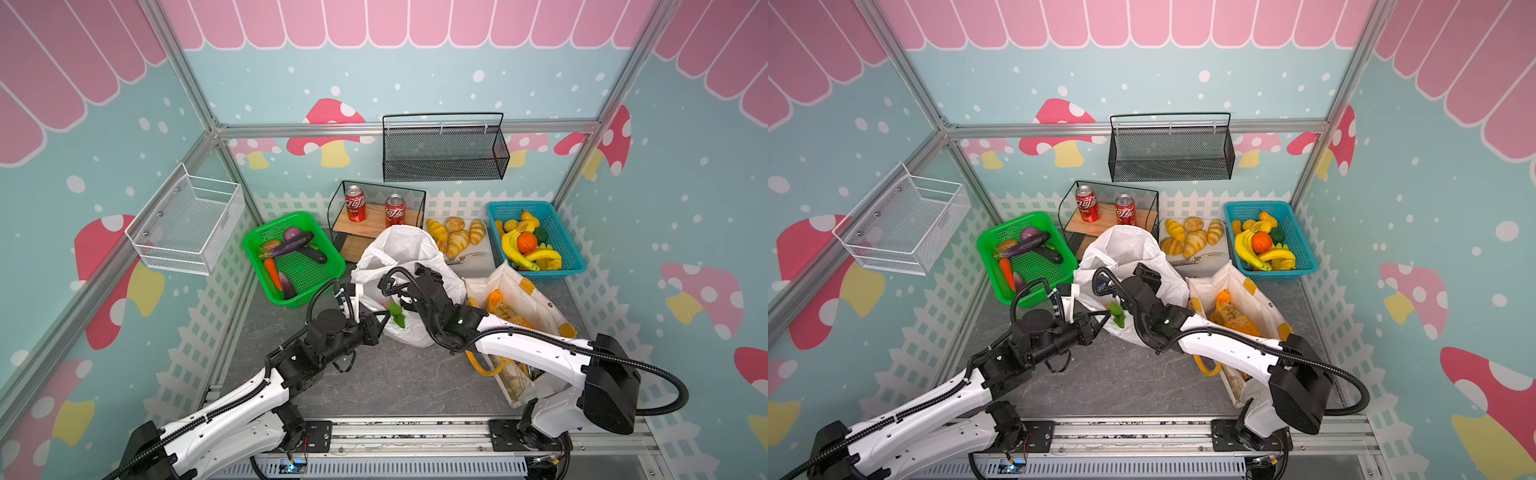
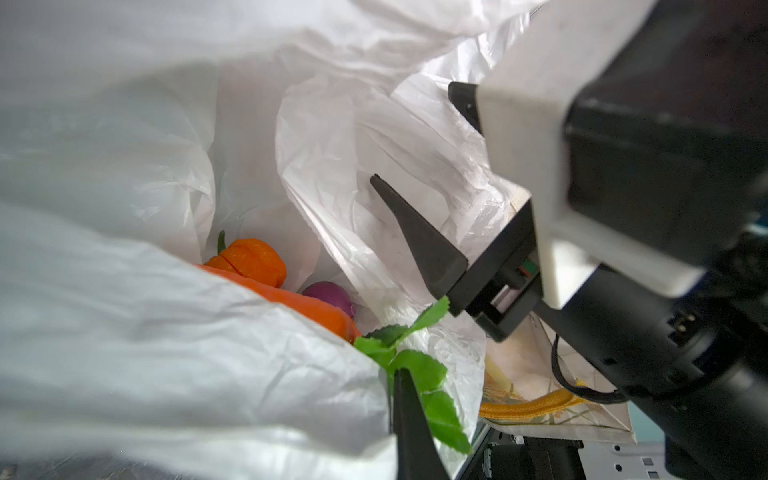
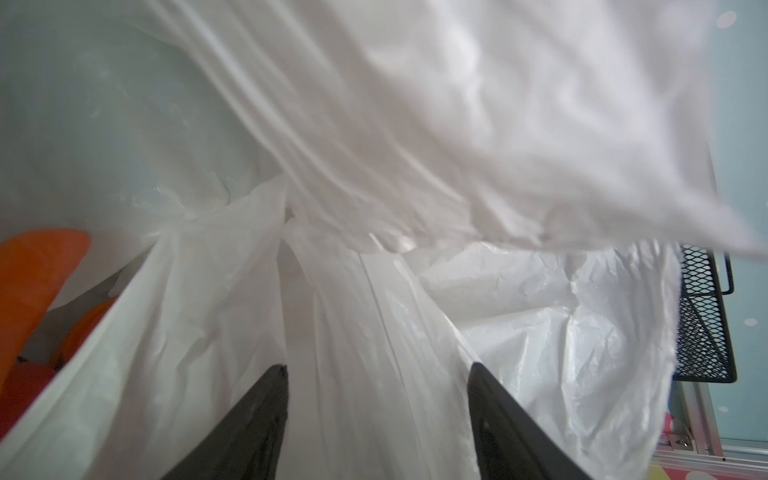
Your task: Place the mixed food into the grocery bags and tie them
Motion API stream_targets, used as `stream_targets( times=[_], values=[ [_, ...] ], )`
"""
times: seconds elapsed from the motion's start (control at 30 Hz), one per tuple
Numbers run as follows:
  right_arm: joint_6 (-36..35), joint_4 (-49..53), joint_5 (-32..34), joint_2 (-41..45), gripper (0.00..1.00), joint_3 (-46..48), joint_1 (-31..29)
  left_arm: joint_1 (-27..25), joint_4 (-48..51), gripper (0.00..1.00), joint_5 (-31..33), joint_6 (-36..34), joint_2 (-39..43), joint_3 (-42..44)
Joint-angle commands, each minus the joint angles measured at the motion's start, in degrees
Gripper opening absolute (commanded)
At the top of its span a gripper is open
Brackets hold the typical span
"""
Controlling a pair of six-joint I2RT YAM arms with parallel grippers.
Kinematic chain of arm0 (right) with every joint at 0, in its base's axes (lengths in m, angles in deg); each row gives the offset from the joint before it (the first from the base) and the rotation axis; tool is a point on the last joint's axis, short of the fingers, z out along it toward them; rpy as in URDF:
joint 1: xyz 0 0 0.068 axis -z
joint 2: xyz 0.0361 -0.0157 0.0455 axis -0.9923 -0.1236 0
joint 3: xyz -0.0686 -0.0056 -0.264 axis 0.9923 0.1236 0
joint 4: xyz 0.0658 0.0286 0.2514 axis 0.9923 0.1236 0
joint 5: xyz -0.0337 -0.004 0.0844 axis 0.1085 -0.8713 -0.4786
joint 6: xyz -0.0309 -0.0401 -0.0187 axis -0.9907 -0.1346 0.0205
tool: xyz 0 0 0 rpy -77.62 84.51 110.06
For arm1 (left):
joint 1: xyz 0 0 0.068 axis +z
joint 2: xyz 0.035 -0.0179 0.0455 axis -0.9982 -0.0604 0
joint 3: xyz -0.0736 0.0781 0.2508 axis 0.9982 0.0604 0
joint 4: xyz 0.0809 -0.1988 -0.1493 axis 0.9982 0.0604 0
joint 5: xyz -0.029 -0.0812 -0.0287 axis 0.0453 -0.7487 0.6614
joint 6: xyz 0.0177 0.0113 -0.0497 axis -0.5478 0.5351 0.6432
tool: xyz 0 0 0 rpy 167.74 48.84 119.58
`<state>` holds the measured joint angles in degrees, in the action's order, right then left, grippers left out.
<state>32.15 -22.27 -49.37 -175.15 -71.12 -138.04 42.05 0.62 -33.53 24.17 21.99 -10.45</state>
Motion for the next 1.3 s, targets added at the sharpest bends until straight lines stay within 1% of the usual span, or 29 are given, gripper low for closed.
stream_targets(
  times=[0.0,0.07,0.13,0.23,0.3,0.37,0.47,0.6,0.67,0.73,0.83,0.93,1.03,1.1,1.17,1.27],
  values=[
    [-2.38,-2.26,1.73,-2.13,0.61,-1.8,1.14,-0.31,0.75,0.08,0.51,0.03,0.76,-0.94],
    [-2.57,-2.43,2.14,-2.54,0.51,-2.1,1.34,-0.28,0.79,0.08,0.86,-0.05,1.01,-0.68],
    [-2.04,-2.84,2.05,-1.97,0.34,-1.8,1.43,-0.25,0.84,0.09,1.1,-0.04,1.24,-0.44],
    [0.03,-3.97,1.22,1.13,0.11,0.24,1.6,-0.25,0.86,0.1,1.4,-0.39,1.74,-0.09],
    [2.61,-4.07,-0.05,4.4,0.01,2.08,1.93,-0.25,0.89,0.12,1.53,-0.83,2.22,0.11],
    [5.9,-4.1,-2.4,8.18,0.0,4.28,2.54,-0.16,1.17,0.15,1.78,-1.7,2.87,0.21],
    [12.18,-3.93,-9.84,15.96,0.0,8.0,4.23,-0.11,2.05,0.31,2.55,-4.47,4.78,0.04],
    [20.92,-4.06,-25.24,25.62,0.0,12.49,9.63,0.02,7.96,0.56,5.97,-11.84,9.68,-2.3],
    [24.01,-4.67,-31.81,28.89,0.0,14.2,12.8,0.03,11.69,0.61,8.92,-16.07,12.13,-4.1],
    [26.63,-5.71,-36.29,31.35,0.0,15.37,15.16,0.02,15.65,0.63,11.96,-20.93,13.97,-6.52],
    [28.94,-6.61,-39.52,32.77,0.0,16.07,17.06,-0.07,21.92,0.63,15.68,-28.65,13.73,-11.55],
    [30.75,-6.74,-40.46,32.63,0.0,15.92,17.84,-0.16,27.55,0.65,16.63,-33.56,10.67,-16.96],
    [31.57,-6.7,-40.94,32.27,0.0,15.9,18.11,-0.87,30.82,0.68,16.89,-35.53,7.16,-20.45],
    [31.69,-6.71,-40.9,32.03,0.0,15.92,18.22,-2.11,30.86,0.7,18.0,-35.98,5.94,-21.55],
    [31.76,-6.7,-41.0,31.92,0.0,16.05,18.4,-4.07,30.47,0.72,20.39,-37.13,5.3,-22.13],
    [31.8,-6.61,-41.48,31.75,0.0,15.91,18.7,-7.59,30.36,0.77,28.43,-41.75,3.31,-23.23]
  ],
)
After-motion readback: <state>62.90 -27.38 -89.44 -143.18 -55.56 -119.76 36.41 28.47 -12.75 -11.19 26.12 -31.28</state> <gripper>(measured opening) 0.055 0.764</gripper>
